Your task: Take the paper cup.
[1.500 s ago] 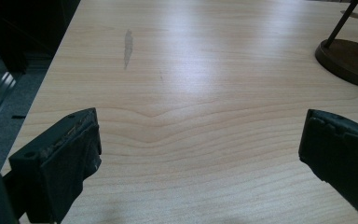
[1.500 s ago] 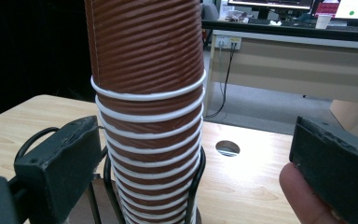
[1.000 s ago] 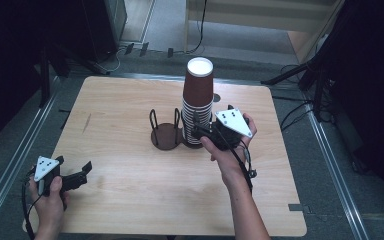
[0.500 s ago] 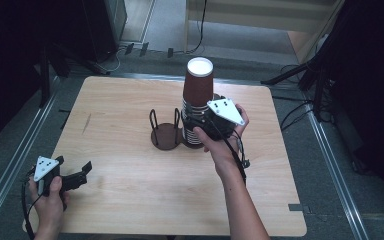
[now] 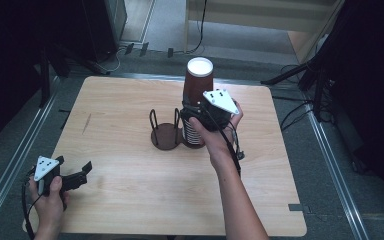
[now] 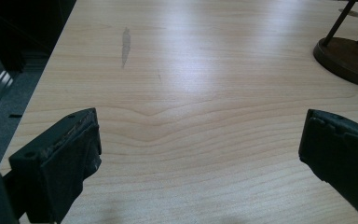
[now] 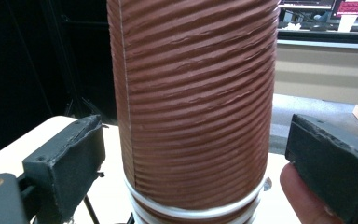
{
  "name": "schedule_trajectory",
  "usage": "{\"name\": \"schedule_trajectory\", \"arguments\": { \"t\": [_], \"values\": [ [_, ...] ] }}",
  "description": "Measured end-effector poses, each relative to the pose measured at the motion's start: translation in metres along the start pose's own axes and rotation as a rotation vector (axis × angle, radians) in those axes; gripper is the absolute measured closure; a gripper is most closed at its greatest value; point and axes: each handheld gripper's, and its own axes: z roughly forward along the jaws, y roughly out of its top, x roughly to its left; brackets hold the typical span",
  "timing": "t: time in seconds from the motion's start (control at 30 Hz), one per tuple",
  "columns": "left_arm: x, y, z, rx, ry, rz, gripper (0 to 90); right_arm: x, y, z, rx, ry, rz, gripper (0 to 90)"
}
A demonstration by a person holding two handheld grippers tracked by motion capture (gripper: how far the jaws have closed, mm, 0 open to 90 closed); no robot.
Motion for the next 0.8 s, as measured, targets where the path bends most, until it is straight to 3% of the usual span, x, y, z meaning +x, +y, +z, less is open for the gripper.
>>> {"name": "schedule_trajectory", "arguments": {
  "t": [0.37,0.8],
  "values": [
    [0.000,0.000,0.000,0.000,0.001,-0.003,0.0,0.002,0.001,0.008,-0.004,-0.020,0.004,9.9],
    [0.000,0.000,0.000,0.002,-0.002,-0.003,0.0,0.005,0.001,0.013,-0.011,-0.038,-0.029,9.5]
  ]
}}
